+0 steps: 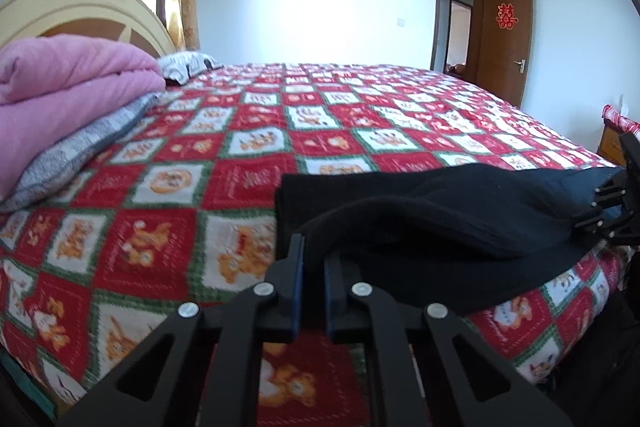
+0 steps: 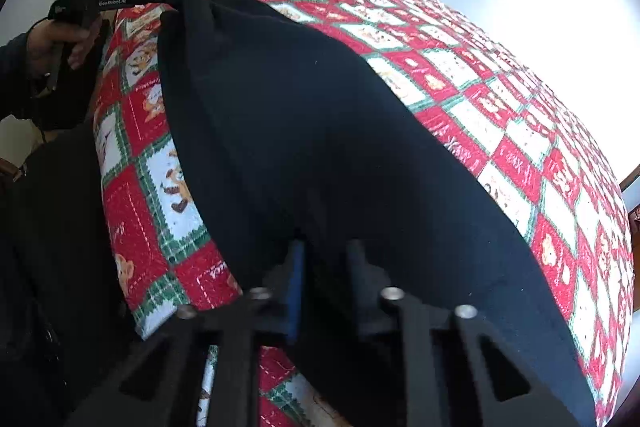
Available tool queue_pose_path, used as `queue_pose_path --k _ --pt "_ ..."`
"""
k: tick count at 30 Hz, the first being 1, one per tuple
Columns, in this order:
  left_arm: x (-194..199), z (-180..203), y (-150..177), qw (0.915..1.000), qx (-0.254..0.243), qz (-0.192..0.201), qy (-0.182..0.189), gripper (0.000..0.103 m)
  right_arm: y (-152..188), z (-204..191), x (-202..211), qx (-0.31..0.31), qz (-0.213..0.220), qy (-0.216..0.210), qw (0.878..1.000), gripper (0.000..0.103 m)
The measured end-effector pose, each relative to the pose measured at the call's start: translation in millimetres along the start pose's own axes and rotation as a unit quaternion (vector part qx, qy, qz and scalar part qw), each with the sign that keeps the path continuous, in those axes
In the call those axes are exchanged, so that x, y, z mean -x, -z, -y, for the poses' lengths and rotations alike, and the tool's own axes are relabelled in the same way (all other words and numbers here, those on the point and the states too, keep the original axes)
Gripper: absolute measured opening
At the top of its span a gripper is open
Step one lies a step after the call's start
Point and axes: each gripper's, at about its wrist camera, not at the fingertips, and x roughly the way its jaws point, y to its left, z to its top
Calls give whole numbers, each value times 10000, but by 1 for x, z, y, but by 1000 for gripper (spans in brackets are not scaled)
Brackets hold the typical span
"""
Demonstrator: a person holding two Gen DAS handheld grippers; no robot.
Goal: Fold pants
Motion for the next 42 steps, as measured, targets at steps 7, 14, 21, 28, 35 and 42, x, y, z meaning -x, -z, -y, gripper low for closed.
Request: queue_pose_path --k 7,14,21,28,35,42 --pt "5 -8 -4 9984 -493 281 20 9 -2 -5 24 -10 140 -246 9996 4" --pt "-8 -11 30 9941 -1080 81 -55 9 11 -19 14 102 -140 -569 9982 0" --pt "-5 -11 44 9919 -1265 53 -125 15 20 -29 15 240 -310 -829 9958 0" --pt "18 -20 55 9913 -1296 -32 -229 40 7 -18 29 -113 179 -575 9981 2" --pt "36 -20 28 9971 -625 397 -181 60 -5 -9 18 -440 289 -29 9986 33" --pt "13 29 -15 9978 -280 404 452 62 0 -18 2 -497 -73 -69 9987 37"
